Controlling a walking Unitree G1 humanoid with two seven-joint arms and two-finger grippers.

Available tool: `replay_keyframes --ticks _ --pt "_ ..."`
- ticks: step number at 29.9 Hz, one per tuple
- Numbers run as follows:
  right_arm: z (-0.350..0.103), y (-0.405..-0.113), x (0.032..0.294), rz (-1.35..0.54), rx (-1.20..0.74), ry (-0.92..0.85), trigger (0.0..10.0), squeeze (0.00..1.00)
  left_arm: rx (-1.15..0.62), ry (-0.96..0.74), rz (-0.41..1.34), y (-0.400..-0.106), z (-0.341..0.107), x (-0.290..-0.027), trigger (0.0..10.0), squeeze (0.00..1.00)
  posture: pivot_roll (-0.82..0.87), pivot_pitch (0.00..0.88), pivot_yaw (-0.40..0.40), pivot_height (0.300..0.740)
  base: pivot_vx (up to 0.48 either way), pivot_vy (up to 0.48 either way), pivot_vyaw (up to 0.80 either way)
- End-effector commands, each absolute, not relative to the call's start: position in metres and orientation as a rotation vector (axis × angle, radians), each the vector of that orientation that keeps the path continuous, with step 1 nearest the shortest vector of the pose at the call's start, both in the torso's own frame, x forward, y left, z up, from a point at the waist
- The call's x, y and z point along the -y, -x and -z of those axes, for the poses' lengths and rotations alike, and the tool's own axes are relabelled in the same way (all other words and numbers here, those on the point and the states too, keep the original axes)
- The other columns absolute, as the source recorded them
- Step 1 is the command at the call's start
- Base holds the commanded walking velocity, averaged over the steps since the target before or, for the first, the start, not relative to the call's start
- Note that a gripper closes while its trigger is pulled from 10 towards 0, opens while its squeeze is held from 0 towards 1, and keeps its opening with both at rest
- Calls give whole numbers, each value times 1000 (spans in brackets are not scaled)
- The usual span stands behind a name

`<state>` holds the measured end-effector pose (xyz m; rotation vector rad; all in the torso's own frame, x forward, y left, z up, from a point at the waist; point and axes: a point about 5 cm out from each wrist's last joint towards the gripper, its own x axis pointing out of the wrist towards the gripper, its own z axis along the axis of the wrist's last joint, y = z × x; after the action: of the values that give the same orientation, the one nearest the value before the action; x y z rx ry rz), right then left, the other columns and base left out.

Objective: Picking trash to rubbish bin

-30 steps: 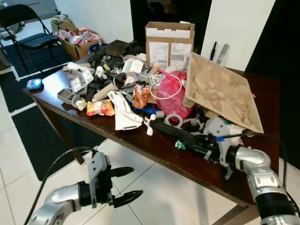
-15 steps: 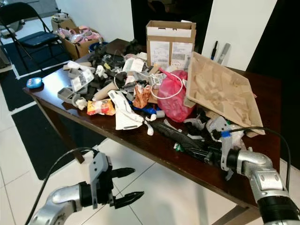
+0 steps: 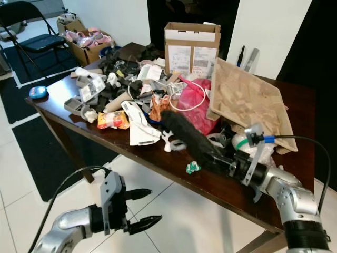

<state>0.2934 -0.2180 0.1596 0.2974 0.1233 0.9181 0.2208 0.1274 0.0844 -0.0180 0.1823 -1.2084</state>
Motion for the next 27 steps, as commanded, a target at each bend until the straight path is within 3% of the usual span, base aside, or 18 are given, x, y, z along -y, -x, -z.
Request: replay_keyframes --ticks 1,7,12,27 --pt "-161 -297 216 -878 -104 -258 0 0 -188 8 1217 -218 -85 -129 10000 0 11 99 -19 740 0 0 0" --pt "-160 -299 212 -855 -83 -282 0 0 -190 10 1220 -218 -85 -128 10000 0 12 103 -18 740 0 0 0" --pt "-165 -299 210 -866 -91 -425 0 0 -193 12 1219 -217 -84 -128 10000 0 14 105 -18 740 0 0 0" --pt "-202 -300 221 -850 227 -608 0 0 -192 9 1216 -218 -85 -129 10000 0 15 103 -16 740 0 0 0"
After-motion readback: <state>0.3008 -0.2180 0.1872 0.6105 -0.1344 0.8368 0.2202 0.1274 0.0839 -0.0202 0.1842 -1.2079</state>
